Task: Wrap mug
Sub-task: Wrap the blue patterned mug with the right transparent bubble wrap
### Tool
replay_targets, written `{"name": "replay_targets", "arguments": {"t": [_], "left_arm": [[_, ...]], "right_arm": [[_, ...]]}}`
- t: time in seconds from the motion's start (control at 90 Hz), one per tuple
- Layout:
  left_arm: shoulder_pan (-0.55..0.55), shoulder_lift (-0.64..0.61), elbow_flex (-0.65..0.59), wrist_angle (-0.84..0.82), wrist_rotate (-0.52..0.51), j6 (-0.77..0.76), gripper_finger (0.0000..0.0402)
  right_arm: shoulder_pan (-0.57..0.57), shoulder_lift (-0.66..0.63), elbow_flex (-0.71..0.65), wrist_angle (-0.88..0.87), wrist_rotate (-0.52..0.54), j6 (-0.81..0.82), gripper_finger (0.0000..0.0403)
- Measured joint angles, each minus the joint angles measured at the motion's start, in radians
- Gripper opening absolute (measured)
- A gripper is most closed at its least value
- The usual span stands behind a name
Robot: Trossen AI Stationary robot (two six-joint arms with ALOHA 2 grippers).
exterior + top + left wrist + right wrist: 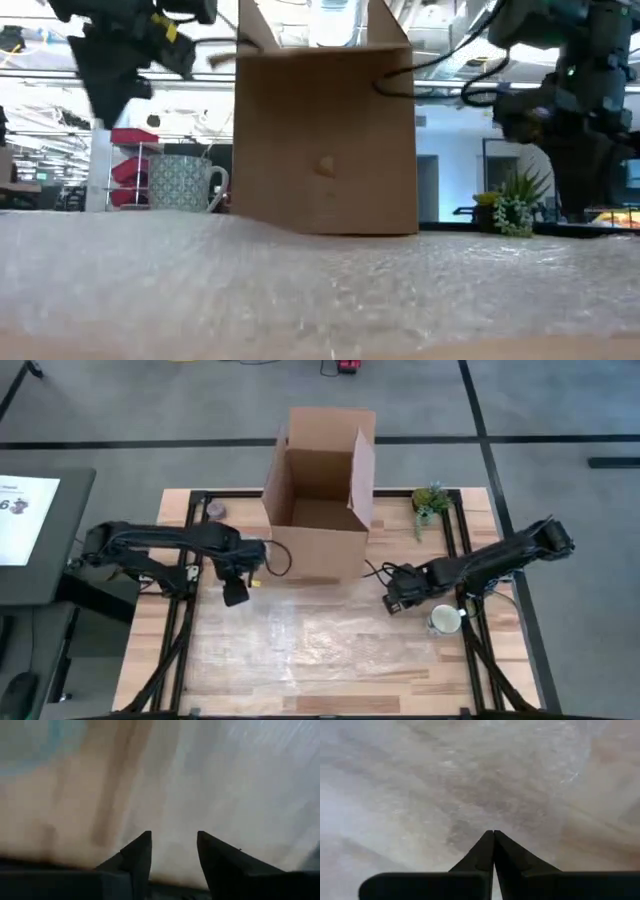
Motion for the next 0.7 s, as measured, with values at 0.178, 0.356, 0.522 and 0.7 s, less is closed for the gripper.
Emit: {"name": "replay_targets", "arguments": {"t": [0.178, 0.356, 0.522, 0.7], "left_arm": [[0.017, -0.028, -0.009, 0.044, -0.081, 0.09, 0.0137], [0.019, -0.036, -0.009, 0.087, -0.096, 0.292, 0.0137], [0.02, -0.037, -0.009, 0.038, -0.124, 0.369, 0.0145], [0.019, -0.037, -0.01, -0.111, -0.125, 0.339, 0.0153]], "right_arm": [[0.025, -0.035, 0.105, -0.031, 0.018, -0.097, 0.0], [0.05, -0.044, 0.225, -0.077, 0.018, -0.177, 0.0], [0.097, -0.037, 0.324, -0.078, 0.017, -0.283, 0.0], [0.16, -0.037, 0.407, -0.107, 0.016, -0.336, 0.0]]}}
